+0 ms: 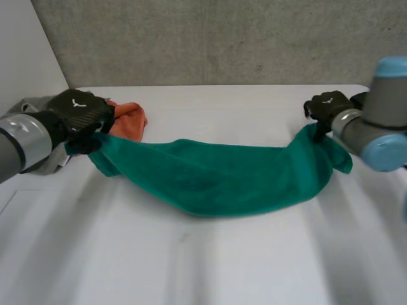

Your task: Fold the laundry.

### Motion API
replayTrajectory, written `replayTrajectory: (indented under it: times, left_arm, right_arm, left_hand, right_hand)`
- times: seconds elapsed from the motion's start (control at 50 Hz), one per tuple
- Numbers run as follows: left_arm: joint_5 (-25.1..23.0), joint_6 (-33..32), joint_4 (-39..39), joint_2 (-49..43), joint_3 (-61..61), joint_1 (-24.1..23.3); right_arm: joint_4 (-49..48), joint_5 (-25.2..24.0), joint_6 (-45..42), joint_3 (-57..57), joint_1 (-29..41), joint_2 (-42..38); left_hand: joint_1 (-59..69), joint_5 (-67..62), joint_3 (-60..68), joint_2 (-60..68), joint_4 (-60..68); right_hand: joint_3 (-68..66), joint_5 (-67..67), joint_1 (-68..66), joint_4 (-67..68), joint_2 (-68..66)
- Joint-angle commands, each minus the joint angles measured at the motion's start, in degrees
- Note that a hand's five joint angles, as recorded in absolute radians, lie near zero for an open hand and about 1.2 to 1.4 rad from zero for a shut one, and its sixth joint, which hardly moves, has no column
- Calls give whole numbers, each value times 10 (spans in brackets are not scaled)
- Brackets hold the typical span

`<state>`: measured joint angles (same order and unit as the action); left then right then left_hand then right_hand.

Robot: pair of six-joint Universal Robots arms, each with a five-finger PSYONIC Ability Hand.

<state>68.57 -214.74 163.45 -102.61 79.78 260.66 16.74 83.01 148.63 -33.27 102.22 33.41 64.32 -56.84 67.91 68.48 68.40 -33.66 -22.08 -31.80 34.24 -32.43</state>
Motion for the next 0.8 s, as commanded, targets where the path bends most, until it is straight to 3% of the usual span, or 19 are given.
replayTrajectory:
  times: [0.02,0.06,0.12,0.22,0.36,0.42,0.5,0.66,0.7,0.8]
  left_arm:
    - [68,27,-15,-30,-39,-38]
    - [84,42,-22,-28,-51,-45]
    - [89,57,-30,-22,-60,-49]
    - [83,85,-46,6,-81,-67]
    - [91,123,-52,16,-122,-105]
    - [100,148,-56,17,-147,-119]
    - [113,172,-65,21,-177,-134]
    - [132,196,-74,24,-212,-147]
    - [134,200,-77,25,-212,-146]
    - [143,201,-79,28,-200,-140]
  right_arm:
    - [-70,126,12,79,25,-57]
    - [-61,145,38,43,23,-15]
    - [-44,137,61,-20,19,58]
    - [12,76,57,-232,2,234]
    - [-17,-23,13,-471,-9,343]
    - [-57,-34,20,-525,-6,346]
    - [-185,-31,42,-594,7,322]
    - [-344,-9,43,-608,27,246]
    - [-363,0,37,-600,25,233]
    - [-392,21,28,-571,16,220]
  left_hand:
    - [157,-132,121,115,116]
    - [157,-132,121,115,116]
    - [157,-132,121,115,116]
    - [157,-132,121,115,116]
    - [157,-132,121,115,116]
    - [157,-132,121,115,116]
    - [157,-132,121,115,116]
    - [157,-132,121,115,116]
    - [157,-132,121,115,116]
    - [157,-132,121,115,116]
  right_hand:
    - [237,221,218,-242,224]
    - [237,221,218,-242,224]
    - [237,221,218,-242,224]
    - [237,221,218,-242,224]
    - [208,192,189,-214,196]
    - [206,190,188,-212,194]
    - [163,147,144,-169,151]
    - [60,44,42,-66,48]
    - [-10,-26,-29,4,-23]
    - [-463,-478,-481,457,-475]
